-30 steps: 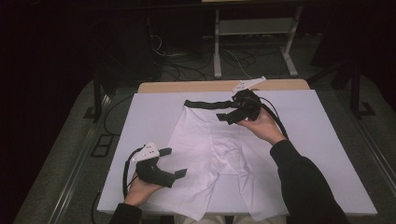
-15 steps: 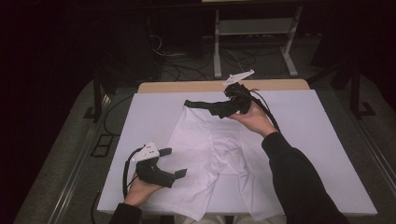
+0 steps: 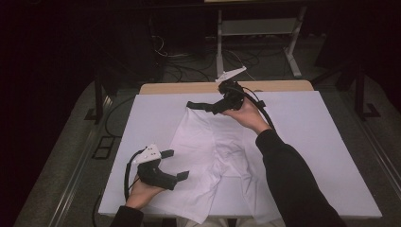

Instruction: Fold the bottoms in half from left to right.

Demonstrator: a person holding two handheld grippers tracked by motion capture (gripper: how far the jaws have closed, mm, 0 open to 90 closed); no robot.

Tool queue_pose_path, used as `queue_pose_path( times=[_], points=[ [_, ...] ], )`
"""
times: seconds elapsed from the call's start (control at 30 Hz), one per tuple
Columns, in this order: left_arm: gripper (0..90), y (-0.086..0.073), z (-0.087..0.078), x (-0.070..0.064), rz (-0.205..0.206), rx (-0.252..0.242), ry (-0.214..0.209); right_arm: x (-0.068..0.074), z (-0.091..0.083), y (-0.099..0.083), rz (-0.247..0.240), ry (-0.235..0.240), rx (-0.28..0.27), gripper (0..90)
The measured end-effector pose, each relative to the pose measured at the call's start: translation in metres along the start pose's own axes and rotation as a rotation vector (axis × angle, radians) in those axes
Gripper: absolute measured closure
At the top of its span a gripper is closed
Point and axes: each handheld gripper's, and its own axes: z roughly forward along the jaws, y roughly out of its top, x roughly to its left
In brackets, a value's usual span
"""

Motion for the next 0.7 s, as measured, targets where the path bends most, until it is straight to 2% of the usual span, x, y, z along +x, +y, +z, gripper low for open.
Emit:
queue_pose_path(
  times=[0.7],
  points=[
    [0.0,0.001,-0.001,0.001,-0.003,-0.019,-0.011,0.001,0.059,0.017,0.034,0.017,0.012,0.0]
  ],
)
